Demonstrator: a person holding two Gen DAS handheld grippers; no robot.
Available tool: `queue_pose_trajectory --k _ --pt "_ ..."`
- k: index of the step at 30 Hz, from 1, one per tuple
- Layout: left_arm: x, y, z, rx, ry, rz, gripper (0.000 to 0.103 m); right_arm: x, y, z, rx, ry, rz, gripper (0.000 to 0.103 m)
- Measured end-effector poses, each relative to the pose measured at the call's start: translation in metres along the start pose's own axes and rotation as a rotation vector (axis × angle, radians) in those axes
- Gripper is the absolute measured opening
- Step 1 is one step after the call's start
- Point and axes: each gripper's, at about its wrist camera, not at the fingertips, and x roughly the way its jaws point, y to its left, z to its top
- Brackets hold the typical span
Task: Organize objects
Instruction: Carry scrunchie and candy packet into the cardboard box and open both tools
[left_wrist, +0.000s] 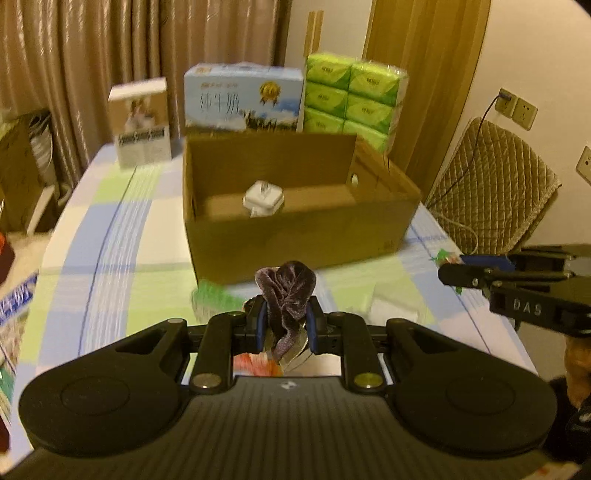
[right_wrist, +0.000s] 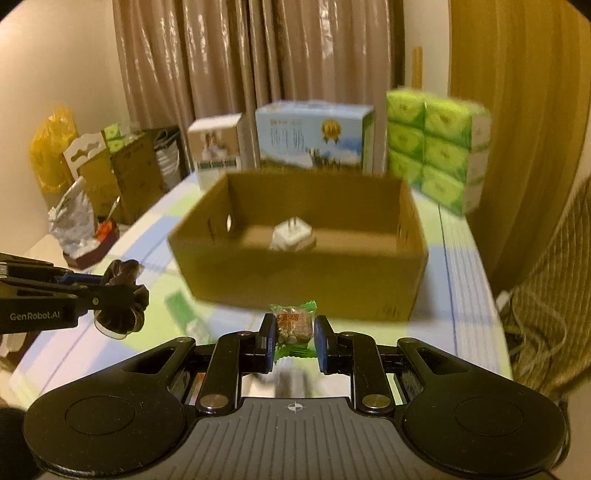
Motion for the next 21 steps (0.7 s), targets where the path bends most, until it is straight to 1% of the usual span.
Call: queue_pose_trajectory --k 4,6,10,12,15,21 --pt "0.011 0.005 0.043 0.014 -0.026 -0.008 0.017 0.014 -0.013 0.039 0.005 -0.021 0.003 0.019" --pt "0.019 0.009 0.062 0.024 -0.033 0.002 0.017 0.024 -0.021 0.056 0.02 -0.025 0.003 0.019" --pt "0.047 0.022 0.098 0.0 -0.022 0.035 0.017 0.051 -0.036 0.084 0.056 -0.005 0.007 0.019" --pt "0.062 0.027 0.108 -0.008 -0.011 0.045 0.017 0.067 -0.045 0.094 0.086 0.013 0.005 0.019" --pt "0.082 0.033 0.12 -0.027 0.009 0.033 0.017 0.087 -0.057 0.102 0.117 0.035 -0.007 0.019" --pt "0.113 0.038 0.133 -0.02 0.03 0.035 0.02 0.108 -0.07 0.111 0.162 0.041 -0.044 0.019"
